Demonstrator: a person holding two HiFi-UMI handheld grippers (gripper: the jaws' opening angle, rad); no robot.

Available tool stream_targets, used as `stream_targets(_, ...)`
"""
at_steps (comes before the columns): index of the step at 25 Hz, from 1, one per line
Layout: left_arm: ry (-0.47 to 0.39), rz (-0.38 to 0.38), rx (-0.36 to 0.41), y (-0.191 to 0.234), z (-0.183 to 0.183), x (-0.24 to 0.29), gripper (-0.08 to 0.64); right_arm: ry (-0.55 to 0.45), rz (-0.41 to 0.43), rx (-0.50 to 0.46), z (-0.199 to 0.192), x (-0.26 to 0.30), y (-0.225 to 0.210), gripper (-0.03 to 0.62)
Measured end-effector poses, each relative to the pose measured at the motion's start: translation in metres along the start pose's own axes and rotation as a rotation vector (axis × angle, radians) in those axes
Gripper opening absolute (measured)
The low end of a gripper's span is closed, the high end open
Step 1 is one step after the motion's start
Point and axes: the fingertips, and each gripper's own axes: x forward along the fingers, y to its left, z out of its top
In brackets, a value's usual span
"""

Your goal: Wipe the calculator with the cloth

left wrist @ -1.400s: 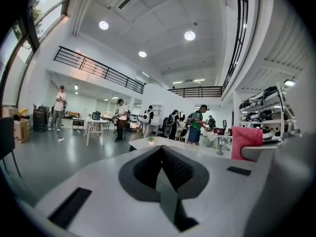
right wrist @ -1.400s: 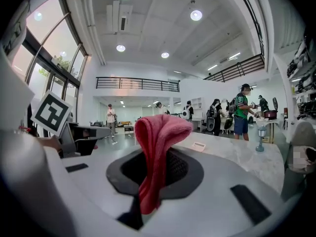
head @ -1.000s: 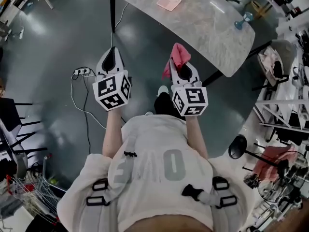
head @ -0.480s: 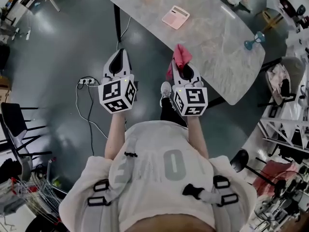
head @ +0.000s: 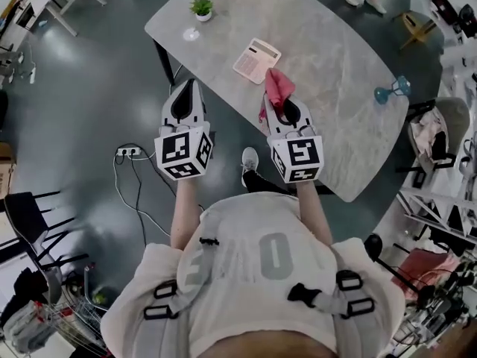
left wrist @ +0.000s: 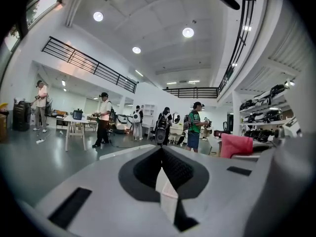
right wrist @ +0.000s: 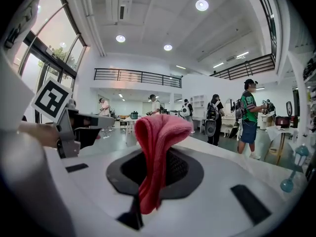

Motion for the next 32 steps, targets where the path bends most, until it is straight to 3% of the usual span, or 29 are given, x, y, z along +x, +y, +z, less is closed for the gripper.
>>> stream_targets(6, 0.005, -0.013, -0.004, -0.015, 0.003, 0.075, 0.020, -0.003, -0.013, 0.026, 0.011, 0.047, -0.058, 0.057)
stream_targets(13, 0.030, -0.054, 0.022, -0.032, 0.008, 0.112, 0.020, -0.013, -0.039, 0.060, 0.015, 0.060, -0.087, 0.057)
stream_targets(20, 0.028, -0.145, 0.031, -0.050, 0.017, 0.138, 0.020, -0.031, -0.128, 0.082, 0.020, 0.057, -0.106, 0.057)
stream_targets(28, 0.037, -0.315, 0.047, -0.063, 0.026, 0.191, 0.020, -0.040, -0.310, 0.098, 0.025, 0.066, -0.128, 0.057)
stream_targets(32, 0.048, -0.429, 0.068, -0.075, 0.029, 0.213, 0.020, -0.039, -0.453, 0.115, 0.026, 0.058, -0.139, 0.057)
